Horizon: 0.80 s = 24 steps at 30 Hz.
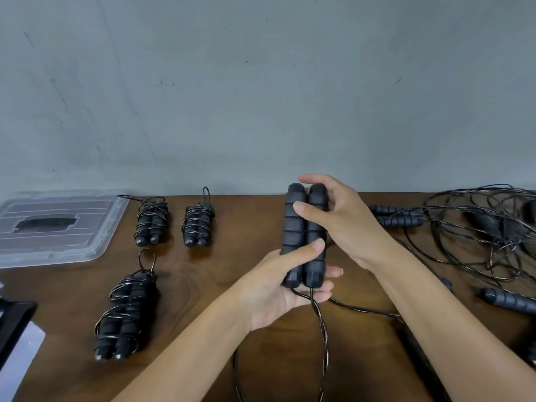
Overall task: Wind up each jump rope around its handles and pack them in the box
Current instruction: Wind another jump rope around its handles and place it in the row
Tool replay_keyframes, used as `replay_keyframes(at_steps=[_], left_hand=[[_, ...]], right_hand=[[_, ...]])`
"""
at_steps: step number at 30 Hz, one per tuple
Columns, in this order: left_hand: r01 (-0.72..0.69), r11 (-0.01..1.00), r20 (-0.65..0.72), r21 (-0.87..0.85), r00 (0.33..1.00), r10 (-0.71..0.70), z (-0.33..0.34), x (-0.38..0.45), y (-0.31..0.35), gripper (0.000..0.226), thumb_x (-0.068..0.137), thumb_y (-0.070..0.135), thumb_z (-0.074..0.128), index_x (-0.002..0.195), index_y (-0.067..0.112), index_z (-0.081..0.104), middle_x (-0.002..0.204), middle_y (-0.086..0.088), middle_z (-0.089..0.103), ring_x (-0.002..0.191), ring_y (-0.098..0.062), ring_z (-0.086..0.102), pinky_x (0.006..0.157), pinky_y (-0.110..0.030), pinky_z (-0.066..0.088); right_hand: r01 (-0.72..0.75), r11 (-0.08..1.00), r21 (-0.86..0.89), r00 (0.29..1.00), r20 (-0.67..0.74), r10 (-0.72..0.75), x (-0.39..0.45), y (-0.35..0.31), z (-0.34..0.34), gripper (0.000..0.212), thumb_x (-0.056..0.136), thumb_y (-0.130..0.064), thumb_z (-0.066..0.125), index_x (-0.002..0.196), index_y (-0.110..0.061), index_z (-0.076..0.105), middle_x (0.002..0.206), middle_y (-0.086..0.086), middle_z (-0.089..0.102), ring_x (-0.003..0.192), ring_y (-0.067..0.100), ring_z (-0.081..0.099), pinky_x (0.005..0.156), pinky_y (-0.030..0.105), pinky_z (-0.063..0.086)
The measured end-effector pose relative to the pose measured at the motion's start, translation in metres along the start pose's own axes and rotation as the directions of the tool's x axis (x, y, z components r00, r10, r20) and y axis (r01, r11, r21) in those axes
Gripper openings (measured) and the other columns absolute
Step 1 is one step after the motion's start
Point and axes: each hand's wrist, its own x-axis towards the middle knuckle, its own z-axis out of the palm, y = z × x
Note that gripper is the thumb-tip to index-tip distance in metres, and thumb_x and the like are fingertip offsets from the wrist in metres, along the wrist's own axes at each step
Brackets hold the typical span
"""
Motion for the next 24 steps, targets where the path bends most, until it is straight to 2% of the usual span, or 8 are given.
replay_keyframes(at_steps=[3, 7, 9, 11, 15, 18, 20, 24], left_hand=[[-0.015, 0.999, -0.027, 0.036, 1.000, 0.016, 0.007, -0.001, 0.001, 0.034, 0.084, 0.022, 0.082, 0.113, 0.005, 0.072, 0.090, -0.010, 0.068, 0.072, -0.019, 0.062, 0.078, -0.035, 0.059], [-0.071, 0.996, -0.065, 0.051, 0.995, 0.074, 0.004, -0.002, 0.002, 0.014, 0.090, 0.014, 0.080, 0.103, 0.010, 0.075, 0.084, -0.008, 0.063, 0.068, -0.018, 0.058, 0.072, -0.034, 0.056], [-0.128, 0.991, -0.099, 0.036, 0.986, 0.131, -0.002, -0.004, 0.007, 0.016, 0.087, 0.014, 0.080, 0.102, 0.009, 0.076, 0.086, -0.010, 0.066, 0.070, -0.019, 0.061, 0.071, -0.035, 0.059], [-0.171, 0.985, -0.135, 0.010, 0.976, 0.171, -0.010, -0.007, 0.013, 0.023, 0.082, 0.014, 0.079, 0.104, 0.006, 0.075, 0.090, -0.015, 0.070, 0.074, -0.023, 0.067, 0.072, -0.036, 0.063], [-0.199, 0.979, -0.188, 0.036, 0.961, 0.203, -0.025, -0.011, 0.020, 0.008, 0.092, 0.008, 0.072, 0.099, 0.004, 0.069, 0.091, -0.013, 0.069, 0.075, -0.023, 0.067, 0.066, -0.033, 0.060], [-0.193, 0.980, -0.191, 0.045, 0.962, 0.198, -0.035, -0.014, 0.023, 0.005, 0.095, 0.003, 0.068, 0.095, 0.006, 0.064, 0.083, -0.009, 0.058, 0.065, -0.019, 0.052, 0.054, -0.024, 0.042], [-0.181, 0.981, -0.210, 0.067, 0.959, 0.191, -0.043, -0.018, 0.025, 0.007, 0.095, 0.001, 0.067, 0.095, 0.006, 0.062, 0.080, -0.009, 0.056, 0.063, -0.019, 0.049, 0.051, -0.023, 0.035], [-0.125, 0.985, -0.227, 0.120, 0.962, 0.150, -0.058, -0.029, 0.020, 0.010, 0.095, -0.001, 0.067, 0.096, 0.007, 0.061, 0.079, -0.008, 0.054, 0.063, -0.018, 0.049, 0.049, -0.021, 0.034]], right_hand=[[-0.001, 0.999, 0.040, 1.000, -0.016, 0.002, -0.001, 0.001, 0.004, 0.048, 0.091, -0.029, 0.076, 0.134, -0.037, 0.057, 0.126, -0.008, 0.064, 0.114, 0.008, 0.065, 0.105, 0.038, 0.053], [-0.085, 0.979, 0.185, 0.995, -0.032, 0.092, -0.008, 0.005, 0.016, 0.076, 0.084, -0.057, 0.073, 0.149, -0.041, 0.037, 0.132, -0.013, 0.061, 0.115, 0.005, 0.064, 0.101, 0.035, 0.052], [-0.193, 0.949, 0.250, 0.981, 0.075, 0.180, -0.018, 0.015, 0.023, 0.090, 0.078, -0.077, 0.066, 0.152, -0.039, 0.033, 0.123, -0.011, 0.064, 0.091, 0.005, 0.065, 0.080, 0.031, 0.054], [-0.298, 0.907, 0.299, 0.940, 0.256, 0.224, -0.033, 0.028, 0.031, 0.097, 0.072, -0.085, 0.062, 0.151, -0.035, 0.037, 0.117, -0.001, 0.061, 0.080, 0.007, 0.058, 0.079, 0.031, 0.052], [-0.407, 0.899, 0.161, 0.798, 0.541, 0.264, -0.063, 0.043, 0.034, 0.072, 0.093, -0.059, 0.061, 0.151, -0.026, 0.036, 0.137, 0.004, 0.063, 0.110, 0.027, 0.071, 0.110, 0.047, 0.045], [-0.379, 0.925, -0.017, 0.752, 0.577, 0.319, -0.074, 0.047, 0.028, 0.044, 0.099, -0.031, 0.064, 0.141, -0.021, 0.052, 0.097, 0.002, 0.075, 0.079, 0.019, 0.066, 0.095, 0.036, 0.054], [-0.333, 0.941, -0.059, 0.782, 0.541, 0.310, -0.076, 0.047, 0.018, 0.025, 0.102, -0.024, 0.061, 0.124, -0.016, 0.069, 0.073, -0.001, 0.061, 0.065, 0.014, 0.050, 0.085, 0.034, 0.058], [-0.253, 0.929, -0.271, 0.837, 0.421, 0.351, -0.071, 0.028, -0.012, 0.018, 0.099, -0.032, 0.063, 0.095, -0.026, 0.080, 0.067, -0.003, 0.052, 0.059, 0.011, 0.052, 0.083, 0.040, 0.058]])
